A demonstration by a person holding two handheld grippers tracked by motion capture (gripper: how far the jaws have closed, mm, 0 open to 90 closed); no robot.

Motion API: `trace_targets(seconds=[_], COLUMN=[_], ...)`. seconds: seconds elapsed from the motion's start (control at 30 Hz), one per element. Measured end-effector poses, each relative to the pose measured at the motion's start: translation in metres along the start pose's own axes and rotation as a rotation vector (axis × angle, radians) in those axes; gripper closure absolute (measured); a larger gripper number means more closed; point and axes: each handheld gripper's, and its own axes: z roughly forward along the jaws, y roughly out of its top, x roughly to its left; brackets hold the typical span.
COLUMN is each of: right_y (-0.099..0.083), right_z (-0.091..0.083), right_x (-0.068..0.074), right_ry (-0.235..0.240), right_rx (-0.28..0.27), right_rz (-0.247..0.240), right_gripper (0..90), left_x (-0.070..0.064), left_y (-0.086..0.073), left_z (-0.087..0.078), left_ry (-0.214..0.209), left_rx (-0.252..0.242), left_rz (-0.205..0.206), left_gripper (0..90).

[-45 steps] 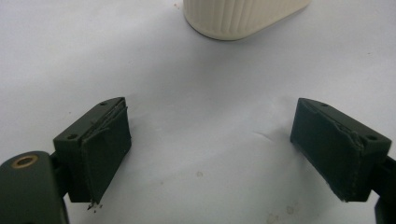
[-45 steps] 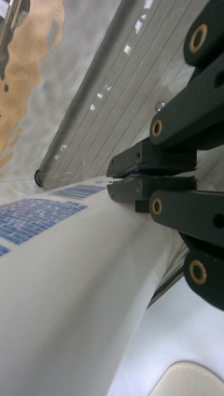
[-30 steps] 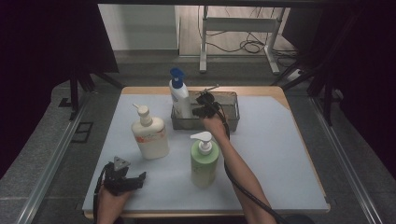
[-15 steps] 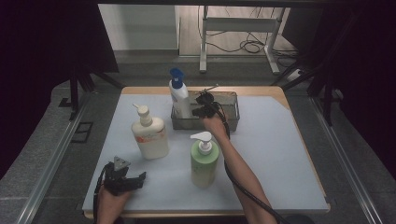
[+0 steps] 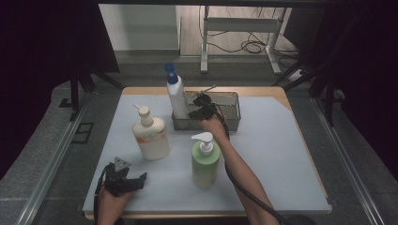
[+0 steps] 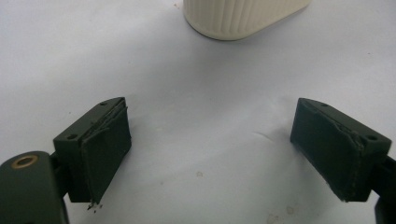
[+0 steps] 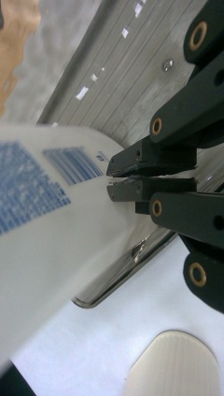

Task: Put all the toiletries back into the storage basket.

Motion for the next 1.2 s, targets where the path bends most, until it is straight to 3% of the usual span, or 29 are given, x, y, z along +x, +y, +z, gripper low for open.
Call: trace_targets(seconds=[0.17, 0.2, 0.3, 0.67, 1.0, 1.2], right_y=[-0.002, -0.002, -0.002, 0.008, 0.009, 0.008], right_z=[0.006, 0.006, 0.007, 0.009, 0.012, 0.012], right_x=[0.001, 0.001, -0.001, -0.005, -0.006, -0.007], right_ry=[-0.011, 0.002, -0.009, -0.070, -0.056, -0.058], right_rx=[0.022, 0.015, 0.015, 0.005, 0.006, 0.005], right_rz=[-0.016, 0.004, 0.004, 0.079, 0.097, 0.084], right_gripper=[85.1, 85.1, 85.5, 88.3, 89.5, 86.4], left_x=[0.000, 0.000, 0.000, 0.000, 0.000, 0.000], left_y=[0.000, 0.000, 0.000, 0.000, 0.000, 0.000], left_z=[0.000, 0.000, 0.000, 0.000, 0.000, 0.000], left_ry=[0.000, 0.000, 0.000, 0.000, 0.000, 0.000], left_rx=[0.000, 0.000, 0.000, 0.000, 0.001, 0.000], left_rz=[0.000, 0.000, 0.000, -0.001, 0.000, -0.001], left_gripper=[11.9, 11.9, 11.9, 11.9, 11.9, 11.8])
